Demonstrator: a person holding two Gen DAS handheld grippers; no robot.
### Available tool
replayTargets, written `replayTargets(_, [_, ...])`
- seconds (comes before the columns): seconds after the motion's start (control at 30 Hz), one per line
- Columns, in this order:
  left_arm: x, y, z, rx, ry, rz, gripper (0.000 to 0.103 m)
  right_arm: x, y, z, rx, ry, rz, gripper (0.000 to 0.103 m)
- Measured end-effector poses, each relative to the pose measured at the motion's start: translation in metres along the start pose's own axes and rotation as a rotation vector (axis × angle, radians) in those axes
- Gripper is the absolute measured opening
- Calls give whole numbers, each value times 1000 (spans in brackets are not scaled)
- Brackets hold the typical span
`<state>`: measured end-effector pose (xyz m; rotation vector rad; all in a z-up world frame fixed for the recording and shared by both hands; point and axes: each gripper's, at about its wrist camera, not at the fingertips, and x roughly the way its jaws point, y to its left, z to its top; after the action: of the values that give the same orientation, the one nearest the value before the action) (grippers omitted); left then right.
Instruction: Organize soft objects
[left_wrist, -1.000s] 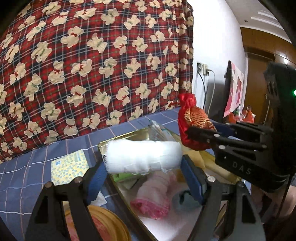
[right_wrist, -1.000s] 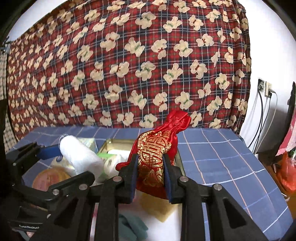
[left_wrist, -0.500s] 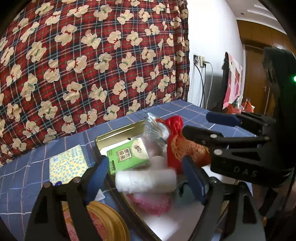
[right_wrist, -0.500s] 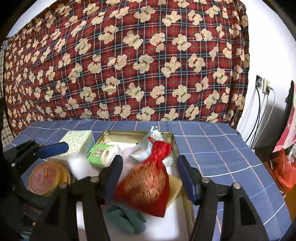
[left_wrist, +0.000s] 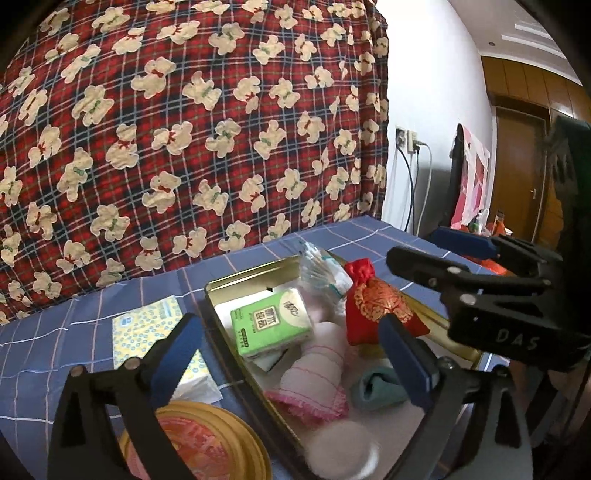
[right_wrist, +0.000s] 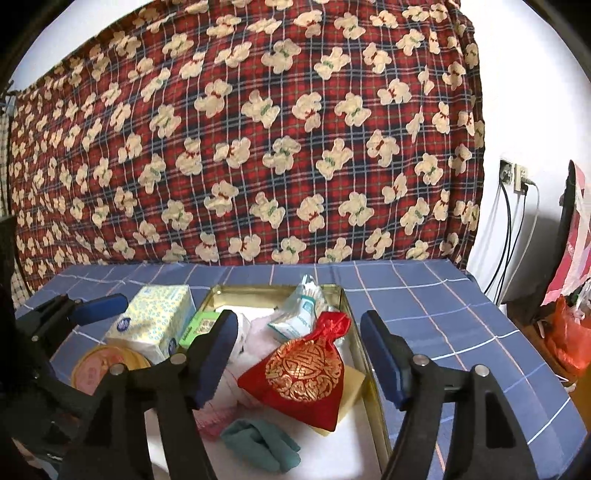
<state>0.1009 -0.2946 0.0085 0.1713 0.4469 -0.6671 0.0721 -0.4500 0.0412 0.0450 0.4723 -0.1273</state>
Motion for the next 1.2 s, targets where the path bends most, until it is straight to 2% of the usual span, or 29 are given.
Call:
replayTargets(0.7, [-10,19,1,-70,-38,21,99,-3,1,0,27,-17,23,72])
replayTargets(1.2, [-30,40,-5,-128,-86,104,101,-9,15,-7,29,-35,75,72])
